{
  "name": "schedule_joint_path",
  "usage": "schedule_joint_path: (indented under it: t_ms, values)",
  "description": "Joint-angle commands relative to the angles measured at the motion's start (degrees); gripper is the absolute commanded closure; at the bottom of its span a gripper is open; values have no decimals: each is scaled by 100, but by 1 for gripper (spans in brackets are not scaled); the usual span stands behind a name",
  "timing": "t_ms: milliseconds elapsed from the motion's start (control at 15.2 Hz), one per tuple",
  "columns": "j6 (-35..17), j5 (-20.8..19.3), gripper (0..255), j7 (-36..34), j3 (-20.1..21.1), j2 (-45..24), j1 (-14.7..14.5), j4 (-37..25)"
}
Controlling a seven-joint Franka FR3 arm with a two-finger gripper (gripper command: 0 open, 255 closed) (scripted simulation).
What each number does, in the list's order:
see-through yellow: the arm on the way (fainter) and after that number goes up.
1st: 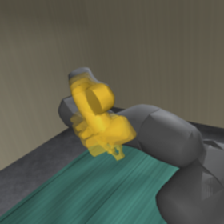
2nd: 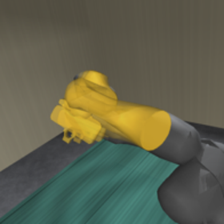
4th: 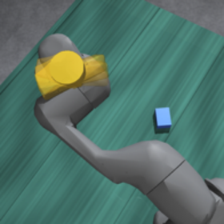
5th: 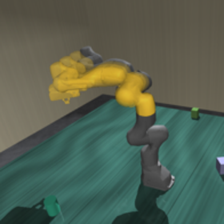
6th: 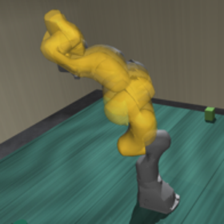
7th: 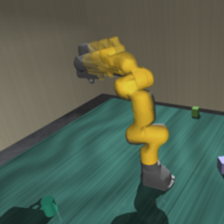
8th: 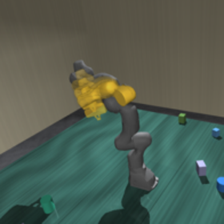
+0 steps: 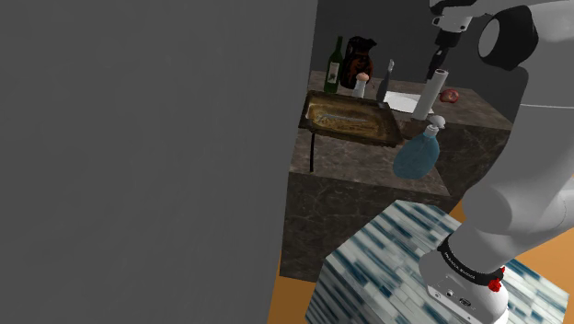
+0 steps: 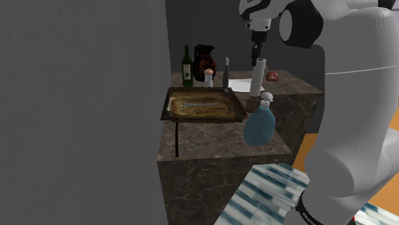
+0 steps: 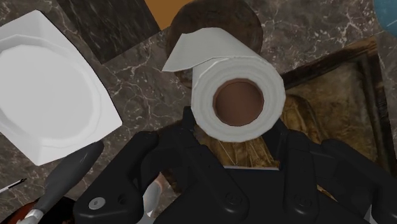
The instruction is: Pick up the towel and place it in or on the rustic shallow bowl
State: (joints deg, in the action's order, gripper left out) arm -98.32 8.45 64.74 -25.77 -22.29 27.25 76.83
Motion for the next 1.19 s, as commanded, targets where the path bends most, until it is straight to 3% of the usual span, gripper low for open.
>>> schedule_joint_path:
  t_ms: [0,594,1122]
  values:
    - [-172,1,255,13,2,5,-11,175]
    - [-878,23,255,36,26,-11,-70,872]
    - [-878,23,255,36,26,-11,-70,872]
